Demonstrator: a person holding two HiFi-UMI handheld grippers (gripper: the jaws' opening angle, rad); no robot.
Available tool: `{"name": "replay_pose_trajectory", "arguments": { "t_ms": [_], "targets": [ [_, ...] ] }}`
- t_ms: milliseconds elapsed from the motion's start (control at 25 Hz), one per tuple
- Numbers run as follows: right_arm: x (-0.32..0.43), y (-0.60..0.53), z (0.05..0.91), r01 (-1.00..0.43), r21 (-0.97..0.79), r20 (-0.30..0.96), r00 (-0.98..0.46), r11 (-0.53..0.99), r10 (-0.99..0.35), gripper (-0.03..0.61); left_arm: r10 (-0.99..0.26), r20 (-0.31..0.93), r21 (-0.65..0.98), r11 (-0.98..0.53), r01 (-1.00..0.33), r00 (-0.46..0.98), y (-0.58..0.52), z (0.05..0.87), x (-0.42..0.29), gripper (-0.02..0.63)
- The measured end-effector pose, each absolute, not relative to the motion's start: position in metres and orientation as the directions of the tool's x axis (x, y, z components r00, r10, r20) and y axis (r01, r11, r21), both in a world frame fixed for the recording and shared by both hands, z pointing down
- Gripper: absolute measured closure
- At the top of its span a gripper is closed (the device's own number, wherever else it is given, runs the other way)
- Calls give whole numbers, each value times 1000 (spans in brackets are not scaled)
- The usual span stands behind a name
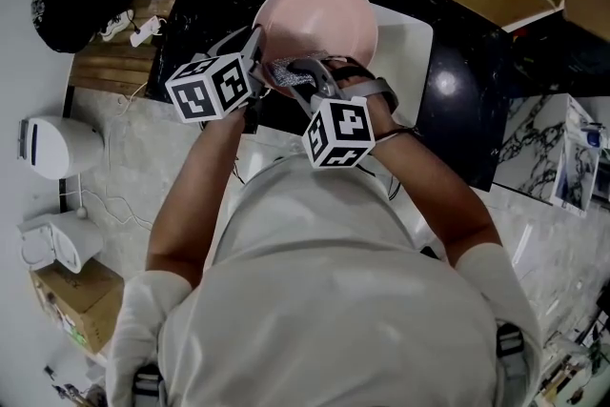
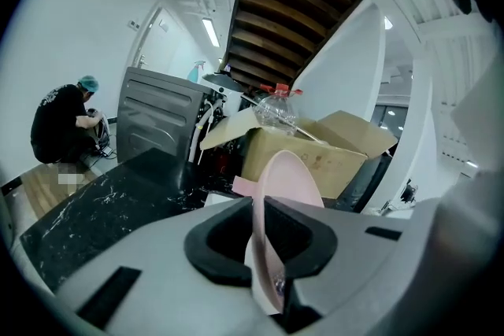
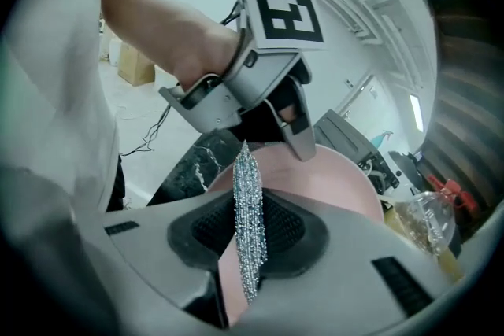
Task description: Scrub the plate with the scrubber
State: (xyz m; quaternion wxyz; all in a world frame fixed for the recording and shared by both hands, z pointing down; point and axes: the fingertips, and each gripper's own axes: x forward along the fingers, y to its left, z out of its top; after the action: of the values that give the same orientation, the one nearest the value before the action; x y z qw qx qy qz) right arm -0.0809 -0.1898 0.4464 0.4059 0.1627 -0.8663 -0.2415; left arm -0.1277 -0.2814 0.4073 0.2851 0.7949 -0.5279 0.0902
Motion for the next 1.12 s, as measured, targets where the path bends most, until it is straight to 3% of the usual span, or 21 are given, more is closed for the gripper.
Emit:
{"name": "replay_pose_trajectory", "arguments": {
  "t_ms": [160,320,560,760,1120],
  "targets": [
    [-79,-172,457,-51,448,670,-642,892,-373,500,-803,431,358,-266,-895,411,-287,404,-133,575],
    [-67,-187,445,-128,349,658,-672,928,-340,500,-801,458,322,-256,-912,386,-289,411,-138,584],
    [-36,-253,395,-332,312,560,-692,890,-455,500,-789,486,311,-246,-918,376,-291,422,-139,597],
    [-9,-308,380,-457,357,546,-605,815,-579,500,-775,503,295,-262,-919,382,-289,424,-133,597],
    [-29,-289,420,-365,311,649,-593,877,-477,500,-749,526,297,-282,-912,403,-283,428,-125,586]
  ]
}}
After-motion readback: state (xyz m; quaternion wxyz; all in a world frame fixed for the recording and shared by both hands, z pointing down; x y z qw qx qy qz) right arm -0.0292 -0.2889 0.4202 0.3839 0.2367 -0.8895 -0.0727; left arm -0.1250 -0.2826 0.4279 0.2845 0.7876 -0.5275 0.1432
